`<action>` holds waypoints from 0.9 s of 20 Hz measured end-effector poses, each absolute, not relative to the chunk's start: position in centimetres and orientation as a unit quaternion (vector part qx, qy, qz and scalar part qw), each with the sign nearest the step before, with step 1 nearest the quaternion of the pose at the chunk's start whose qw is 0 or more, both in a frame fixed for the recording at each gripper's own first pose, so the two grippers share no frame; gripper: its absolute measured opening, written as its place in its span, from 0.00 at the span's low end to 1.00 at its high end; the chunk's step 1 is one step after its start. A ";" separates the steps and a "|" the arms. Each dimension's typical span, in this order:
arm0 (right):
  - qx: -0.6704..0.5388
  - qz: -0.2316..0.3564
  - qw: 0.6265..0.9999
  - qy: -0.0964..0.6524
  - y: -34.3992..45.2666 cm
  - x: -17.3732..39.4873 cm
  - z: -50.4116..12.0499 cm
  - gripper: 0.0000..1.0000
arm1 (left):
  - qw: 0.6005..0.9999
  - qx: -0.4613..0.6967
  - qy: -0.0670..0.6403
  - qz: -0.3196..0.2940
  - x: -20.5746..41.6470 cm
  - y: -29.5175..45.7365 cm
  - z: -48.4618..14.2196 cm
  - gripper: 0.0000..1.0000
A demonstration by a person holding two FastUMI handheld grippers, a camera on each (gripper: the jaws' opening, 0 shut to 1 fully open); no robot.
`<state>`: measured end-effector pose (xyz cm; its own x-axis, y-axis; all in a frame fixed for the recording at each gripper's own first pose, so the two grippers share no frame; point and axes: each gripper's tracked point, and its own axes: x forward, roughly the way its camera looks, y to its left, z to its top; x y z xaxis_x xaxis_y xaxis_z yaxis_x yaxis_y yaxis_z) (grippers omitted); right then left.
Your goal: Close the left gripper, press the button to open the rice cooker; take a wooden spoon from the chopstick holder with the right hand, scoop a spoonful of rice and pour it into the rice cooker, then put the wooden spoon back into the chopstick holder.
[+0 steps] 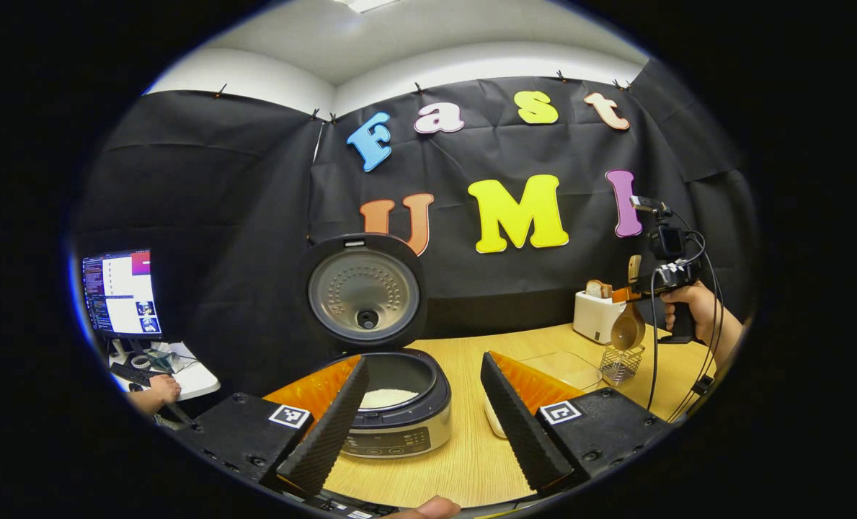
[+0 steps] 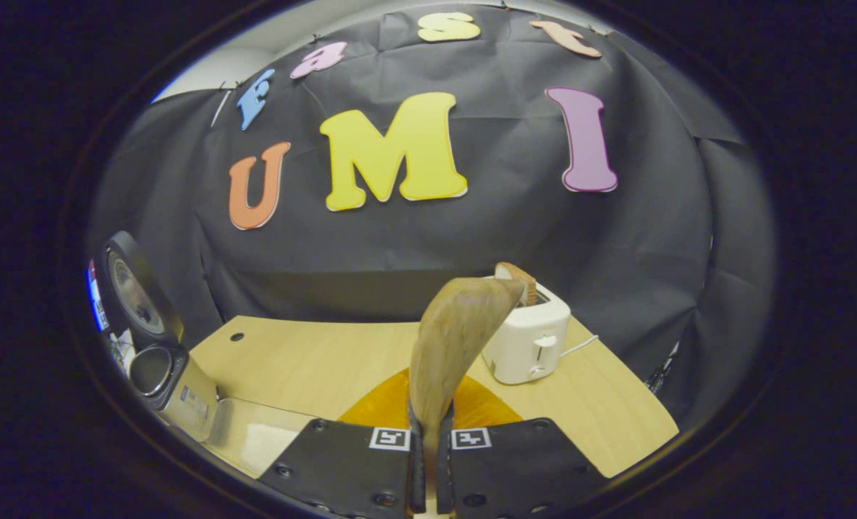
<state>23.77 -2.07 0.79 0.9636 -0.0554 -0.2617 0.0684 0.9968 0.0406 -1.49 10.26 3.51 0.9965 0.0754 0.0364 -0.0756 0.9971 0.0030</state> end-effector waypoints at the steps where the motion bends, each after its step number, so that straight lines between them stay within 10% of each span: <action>1: 0.021 -0.024 0.991 0.131 -1.0 23.5 0.9 0.06 | 0.999 0.002 -0.017 0.039 -1.5 10.4 3.5 0.99; 18: -0.016 0.025 0.990 0.141 13.6 24.7 -6.2 0.06 | 0.999 0.005 -0.010 0.039 -1.2 10.7 3.1 0.99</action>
